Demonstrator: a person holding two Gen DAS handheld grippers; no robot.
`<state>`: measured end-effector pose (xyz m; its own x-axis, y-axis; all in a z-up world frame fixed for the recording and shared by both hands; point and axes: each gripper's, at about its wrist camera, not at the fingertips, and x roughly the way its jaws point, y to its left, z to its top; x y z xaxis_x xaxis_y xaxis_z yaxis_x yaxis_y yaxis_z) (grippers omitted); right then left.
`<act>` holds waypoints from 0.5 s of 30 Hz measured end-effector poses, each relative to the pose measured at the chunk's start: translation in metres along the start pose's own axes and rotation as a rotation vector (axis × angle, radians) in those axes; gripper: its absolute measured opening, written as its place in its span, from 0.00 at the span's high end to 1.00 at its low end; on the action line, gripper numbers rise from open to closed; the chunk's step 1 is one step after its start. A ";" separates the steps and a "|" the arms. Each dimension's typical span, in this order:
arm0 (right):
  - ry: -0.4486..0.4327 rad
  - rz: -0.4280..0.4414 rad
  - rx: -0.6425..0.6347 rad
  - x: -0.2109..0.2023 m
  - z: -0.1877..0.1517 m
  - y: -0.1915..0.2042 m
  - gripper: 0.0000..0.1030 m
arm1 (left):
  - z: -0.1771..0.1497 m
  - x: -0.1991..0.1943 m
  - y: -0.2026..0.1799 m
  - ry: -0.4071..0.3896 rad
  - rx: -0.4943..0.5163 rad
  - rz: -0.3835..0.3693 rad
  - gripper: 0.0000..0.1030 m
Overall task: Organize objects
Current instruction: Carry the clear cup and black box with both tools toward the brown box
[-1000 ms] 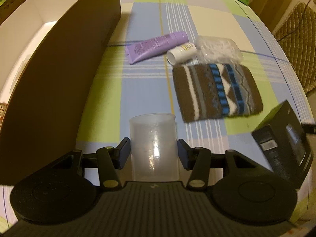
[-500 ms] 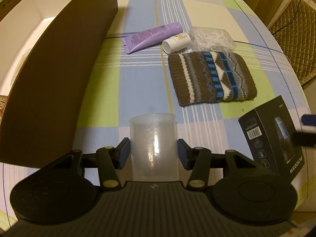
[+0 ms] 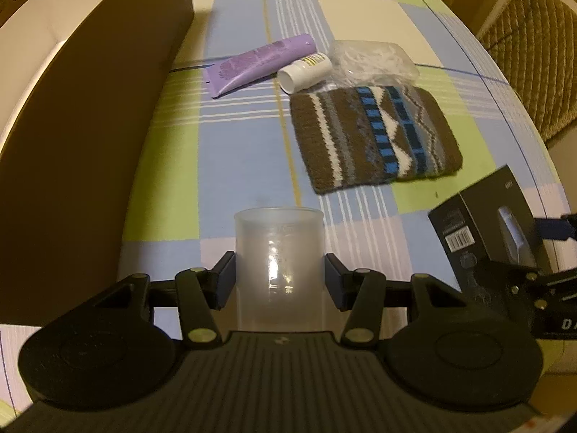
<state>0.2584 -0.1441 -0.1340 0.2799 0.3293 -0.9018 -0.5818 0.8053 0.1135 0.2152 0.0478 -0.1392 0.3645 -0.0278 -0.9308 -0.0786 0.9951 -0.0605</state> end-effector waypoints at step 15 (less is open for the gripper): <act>-0.005 -0.012 0.016 -0.008 -0.007 0.007 0.26 | -0.004 -0.028 0.006 -0.054 0.012 -0.036 0.55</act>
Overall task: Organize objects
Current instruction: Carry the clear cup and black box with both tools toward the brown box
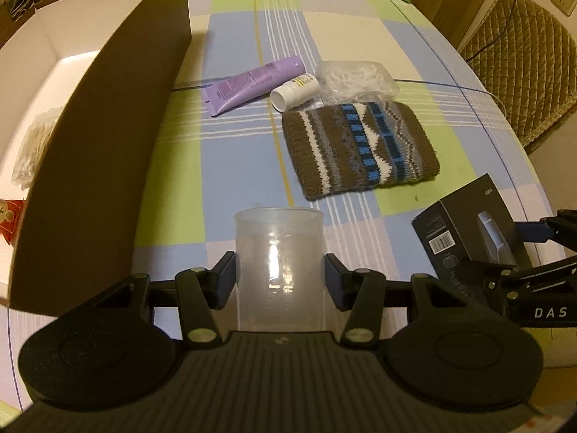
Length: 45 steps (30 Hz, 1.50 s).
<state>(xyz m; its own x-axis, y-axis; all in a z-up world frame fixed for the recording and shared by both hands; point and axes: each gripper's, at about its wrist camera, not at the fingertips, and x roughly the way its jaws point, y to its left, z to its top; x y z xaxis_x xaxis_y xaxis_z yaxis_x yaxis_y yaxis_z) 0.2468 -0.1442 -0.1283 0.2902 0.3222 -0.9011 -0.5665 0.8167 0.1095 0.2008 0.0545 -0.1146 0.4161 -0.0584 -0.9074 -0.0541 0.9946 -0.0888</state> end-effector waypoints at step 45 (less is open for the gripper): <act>-0.197 0.292 -0.080 -0.069 0.064 0.108 0.26 | -0.003 -0.122 0.068 -0.274 -0.092 -0.017 0.55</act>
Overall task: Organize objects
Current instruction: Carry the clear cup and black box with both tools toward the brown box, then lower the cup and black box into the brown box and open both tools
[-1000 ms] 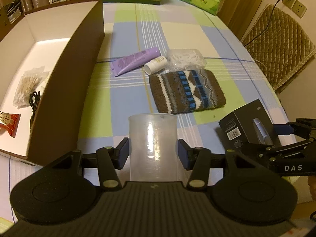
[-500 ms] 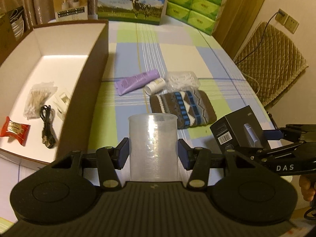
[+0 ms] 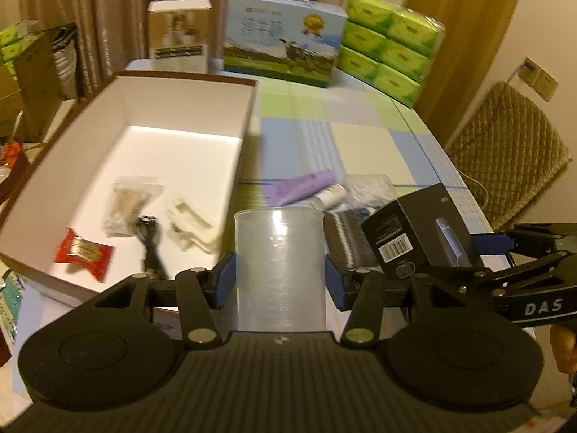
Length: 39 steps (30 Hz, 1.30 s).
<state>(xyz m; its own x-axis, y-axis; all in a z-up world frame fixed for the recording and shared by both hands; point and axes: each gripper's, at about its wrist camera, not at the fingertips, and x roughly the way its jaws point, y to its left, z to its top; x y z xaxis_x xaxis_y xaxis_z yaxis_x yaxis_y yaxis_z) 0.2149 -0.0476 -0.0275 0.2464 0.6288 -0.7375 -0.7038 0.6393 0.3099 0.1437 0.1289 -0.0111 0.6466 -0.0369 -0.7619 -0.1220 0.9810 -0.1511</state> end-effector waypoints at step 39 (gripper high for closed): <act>-0.015 -0.132 0.197 0.210 0.153 0.071 0.27 | 0.114 0.088 0.190 0.013 0.069 0.145 0.55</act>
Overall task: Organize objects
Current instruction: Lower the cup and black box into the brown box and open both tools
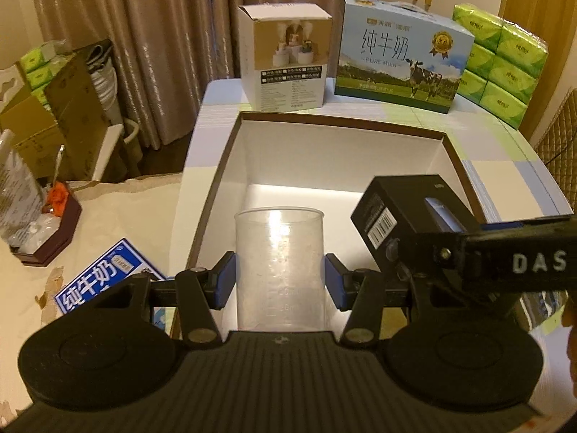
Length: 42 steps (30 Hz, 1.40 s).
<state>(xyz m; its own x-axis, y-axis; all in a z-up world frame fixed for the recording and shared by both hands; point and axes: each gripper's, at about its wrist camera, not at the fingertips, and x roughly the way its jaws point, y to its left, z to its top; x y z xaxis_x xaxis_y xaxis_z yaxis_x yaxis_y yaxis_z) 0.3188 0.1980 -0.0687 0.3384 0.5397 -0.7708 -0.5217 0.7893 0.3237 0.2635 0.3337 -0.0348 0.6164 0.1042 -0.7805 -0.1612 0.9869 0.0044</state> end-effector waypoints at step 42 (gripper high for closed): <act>-0.042 0.040 -0.130 -0.008 0.012 -0.022 0.20 | 0.031 0.047 0.003 0.087 0.004 -0.066 0.25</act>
<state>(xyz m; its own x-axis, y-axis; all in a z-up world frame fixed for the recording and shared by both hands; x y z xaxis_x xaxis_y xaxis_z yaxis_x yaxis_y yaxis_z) 0.3375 0.1800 -0.0633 0.3465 0.5842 -0.7339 -0.6317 0.7237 0.2779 0.3158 0.3455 -0.0519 0.5567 0.0280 -0.8302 -0.1191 0.9918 -0.0464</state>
